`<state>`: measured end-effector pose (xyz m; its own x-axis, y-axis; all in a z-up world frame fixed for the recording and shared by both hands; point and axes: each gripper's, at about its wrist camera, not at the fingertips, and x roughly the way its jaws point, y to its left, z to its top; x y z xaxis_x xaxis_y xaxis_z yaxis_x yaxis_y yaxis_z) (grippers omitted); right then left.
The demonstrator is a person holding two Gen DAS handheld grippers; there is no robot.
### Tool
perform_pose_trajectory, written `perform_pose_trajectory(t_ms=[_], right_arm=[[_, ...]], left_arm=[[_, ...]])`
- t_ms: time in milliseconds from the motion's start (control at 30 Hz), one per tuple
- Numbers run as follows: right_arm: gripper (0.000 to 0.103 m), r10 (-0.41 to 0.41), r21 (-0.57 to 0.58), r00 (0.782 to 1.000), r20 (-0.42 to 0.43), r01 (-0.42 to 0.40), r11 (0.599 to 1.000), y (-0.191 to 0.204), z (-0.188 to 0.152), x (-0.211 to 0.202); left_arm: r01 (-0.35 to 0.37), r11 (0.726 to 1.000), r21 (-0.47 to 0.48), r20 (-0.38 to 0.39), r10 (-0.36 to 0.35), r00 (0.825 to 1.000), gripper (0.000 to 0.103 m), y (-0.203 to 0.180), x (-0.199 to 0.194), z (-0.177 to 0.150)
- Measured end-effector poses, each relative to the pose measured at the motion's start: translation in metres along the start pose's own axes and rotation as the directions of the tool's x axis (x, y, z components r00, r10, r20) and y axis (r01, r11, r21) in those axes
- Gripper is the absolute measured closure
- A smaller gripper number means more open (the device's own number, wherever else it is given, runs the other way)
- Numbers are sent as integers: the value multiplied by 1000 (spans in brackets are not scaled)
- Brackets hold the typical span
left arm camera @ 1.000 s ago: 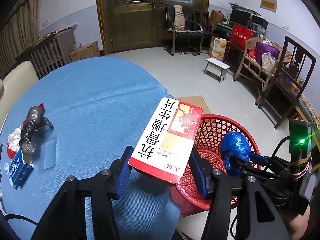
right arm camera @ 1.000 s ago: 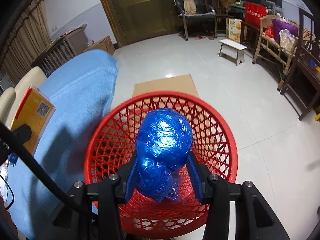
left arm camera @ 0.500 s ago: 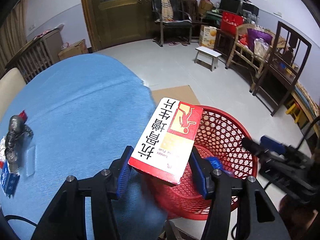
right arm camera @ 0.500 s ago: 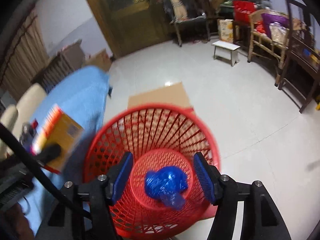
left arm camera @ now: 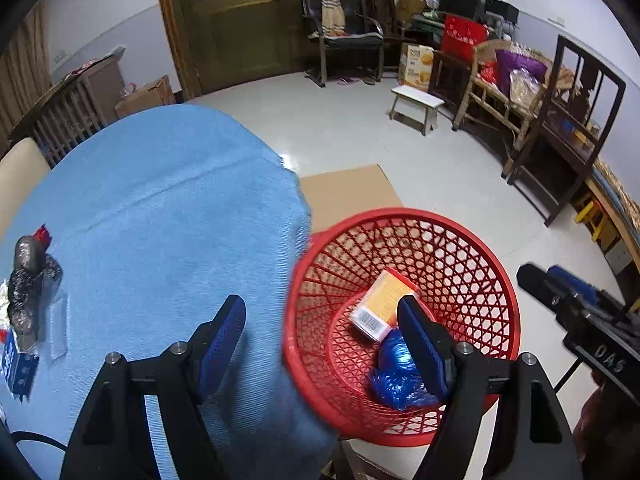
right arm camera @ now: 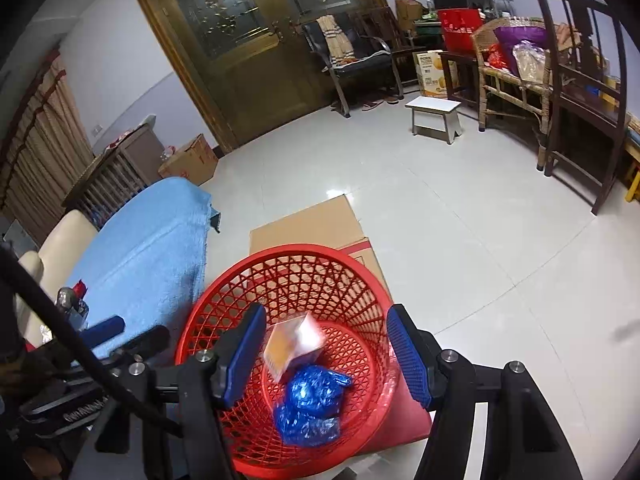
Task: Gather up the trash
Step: 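Open both tools to drop the blue bag and medicine box into the basket, then move both tools back over the table toward the remaining trash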
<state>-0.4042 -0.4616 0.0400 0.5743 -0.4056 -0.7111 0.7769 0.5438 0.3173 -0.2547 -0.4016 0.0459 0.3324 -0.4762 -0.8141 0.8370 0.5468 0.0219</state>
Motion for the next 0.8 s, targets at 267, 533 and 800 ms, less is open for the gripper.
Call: perform_pose_trajectory(t_ms=[267,533,800], right_arm=[[37,15,-39,999,-39,-16,999,22,-9,8],[36,56,-129,995,-78,-66,989,72,-19,14],[36,108,-255,987,-120,-135,957,138,-36,17]], left_arm=[[-29,994,-106,49,34,998,24,53,-34,-13],[-77,964,-255,66,97,993,24,117,-60,-44],[-118,906,-406,54,152,987,24,180,-77,-83]])
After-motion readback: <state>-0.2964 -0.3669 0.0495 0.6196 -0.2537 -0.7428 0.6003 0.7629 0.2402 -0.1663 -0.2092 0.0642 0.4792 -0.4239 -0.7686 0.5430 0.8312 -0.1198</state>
